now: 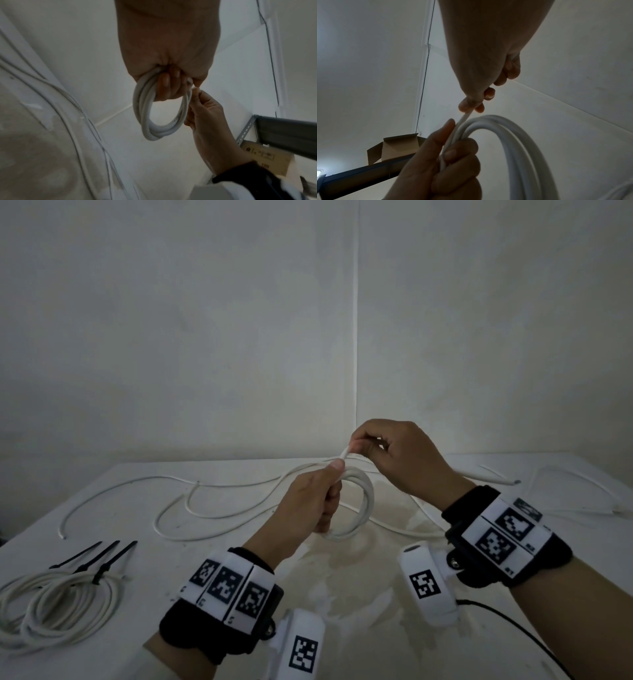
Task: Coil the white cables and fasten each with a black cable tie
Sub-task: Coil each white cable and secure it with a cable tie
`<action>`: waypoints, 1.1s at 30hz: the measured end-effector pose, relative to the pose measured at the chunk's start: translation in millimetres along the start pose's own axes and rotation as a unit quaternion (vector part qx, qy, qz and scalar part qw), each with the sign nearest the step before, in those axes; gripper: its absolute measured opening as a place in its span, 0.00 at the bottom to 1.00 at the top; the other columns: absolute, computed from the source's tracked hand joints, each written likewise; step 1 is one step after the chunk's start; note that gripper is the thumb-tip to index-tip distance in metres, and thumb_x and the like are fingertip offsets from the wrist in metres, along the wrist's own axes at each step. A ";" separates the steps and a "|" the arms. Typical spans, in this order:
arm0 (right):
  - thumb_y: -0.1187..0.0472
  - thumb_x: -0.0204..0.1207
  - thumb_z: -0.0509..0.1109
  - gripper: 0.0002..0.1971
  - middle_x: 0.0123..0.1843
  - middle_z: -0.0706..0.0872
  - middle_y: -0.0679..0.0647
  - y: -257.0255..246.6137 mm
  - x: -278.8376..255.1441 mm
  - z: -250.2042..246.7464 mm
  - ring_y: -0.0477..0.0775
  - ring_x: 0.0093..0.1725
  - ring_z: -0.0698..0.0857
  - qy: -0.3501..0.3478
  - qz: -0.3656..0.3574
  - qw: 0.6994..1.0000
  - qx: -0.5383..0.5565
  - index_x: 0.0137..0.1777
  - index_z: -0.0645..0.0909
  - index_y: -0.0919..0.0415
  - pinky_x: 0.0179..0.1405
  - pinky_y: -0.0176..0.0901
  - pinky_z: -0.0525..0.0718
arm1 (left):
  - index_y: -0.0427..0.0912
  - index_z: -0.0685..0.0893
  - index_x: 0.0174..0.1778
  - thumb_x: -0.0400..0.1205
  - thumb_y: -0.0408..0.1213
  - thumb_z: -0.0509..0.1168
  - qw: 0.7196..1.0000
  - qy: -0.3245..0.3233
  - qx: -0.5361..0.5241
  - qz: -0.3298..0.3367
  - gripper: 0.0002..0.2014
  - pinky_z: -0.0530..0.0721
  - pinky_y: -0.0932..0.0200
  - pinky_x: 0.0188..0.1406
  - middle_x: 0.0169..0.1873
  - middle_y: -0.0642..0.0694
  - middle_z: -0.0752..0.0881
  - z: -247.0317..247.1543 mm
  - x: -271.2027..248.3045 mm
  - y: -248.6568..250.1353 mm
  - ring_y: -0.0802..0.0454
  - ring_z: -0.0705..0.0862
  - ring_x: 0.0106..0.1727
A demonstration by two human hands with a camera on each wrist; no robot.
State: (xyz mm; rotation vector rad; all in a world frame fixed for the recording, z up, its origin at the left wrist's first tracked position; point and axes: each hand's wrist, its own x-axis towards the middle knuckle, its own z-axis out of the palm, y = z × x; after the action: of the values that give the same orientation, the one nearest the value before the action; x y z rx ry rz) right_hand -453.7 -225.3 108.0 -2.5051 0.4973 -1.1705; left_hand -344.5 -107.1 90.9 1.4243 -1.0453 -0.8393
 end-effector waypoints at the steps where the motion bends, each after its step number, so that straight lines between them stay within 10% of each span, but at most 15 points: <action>1: 0.46 0.73 0.61 0.14 0.38 0.87 0.49 -1.8 0.0 -0.8 0.52 0.37 0.82 -0.008 0.006 1.000 -0.010 0.41 0.84 0.53 0.39 0.51 0.80 | 0.46 0.63 0.23 0.85 0.46 0.52 1.000 0.015 -0.018 0.006 0.22 0.57 0.69 0.17 0.15 0.55 0.62 -0.3 0.4 2.0 0.58 0.57 0.16; 7: 0.46 0.78 0.54 0.19 0.45 0.83 0.46 -15.0 -8.9 4.0 0.48 0.44 0.81 -0.043 0.003 0.997 0.068 0.55 0.80 0.56 0.48 0.47 0.78 | 0.47 0.60 0.23 0.85 0.43 0.52 0.988 0.071 -0.136 0.029 0.21 0.53 0.69 0.15 0.13 0.55 0.59 -4.2 1.7 14.2 0.58 0.53 0.15; 19: 0.52 0.82 0.58 0.05 0.34 0.83 0.42 -32.9 -25.0 32.0 0.39 0.32 0.77 -0.012 0.089 0.980 0.178 0.46 0.75 0.46 0.39 0.40 0.75 | 0.46 0.60 0.24 0.84 0.44 0.53 0.963 0.140 -0.225 0.047 0.20 0.53 0.67 0.14 0.13 0.55 0.57 -6.4 -4.5 11.0 0.58 0.53 0.15; 33: 0.54 0.83 0.57 0.13 0.26 0.76 0.43 -31.8 -24.9 21.2 0.39 0.28 0.76 0.017 0.061 0.994 0.092 0.35 0.67 0.44 0.29 0.31 0.71 | 0.43 0.63 0.25 0.87 0.44 0.46 0.987 0.041 -0.139 0.065 0.22 0.69 0.62 0.21 0.15 0.52 0.62 -14.2 -3.8 14.9 0.57 0.60 0.15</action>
State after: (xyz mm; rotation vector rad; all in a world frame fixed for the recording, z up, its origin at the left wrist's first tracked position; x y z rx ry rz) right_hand -446.6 -183.0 92.4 -2.2697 0.5177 -1.1582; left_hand -334.7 -98.1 107.1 1.1337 -0.9101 -0.7902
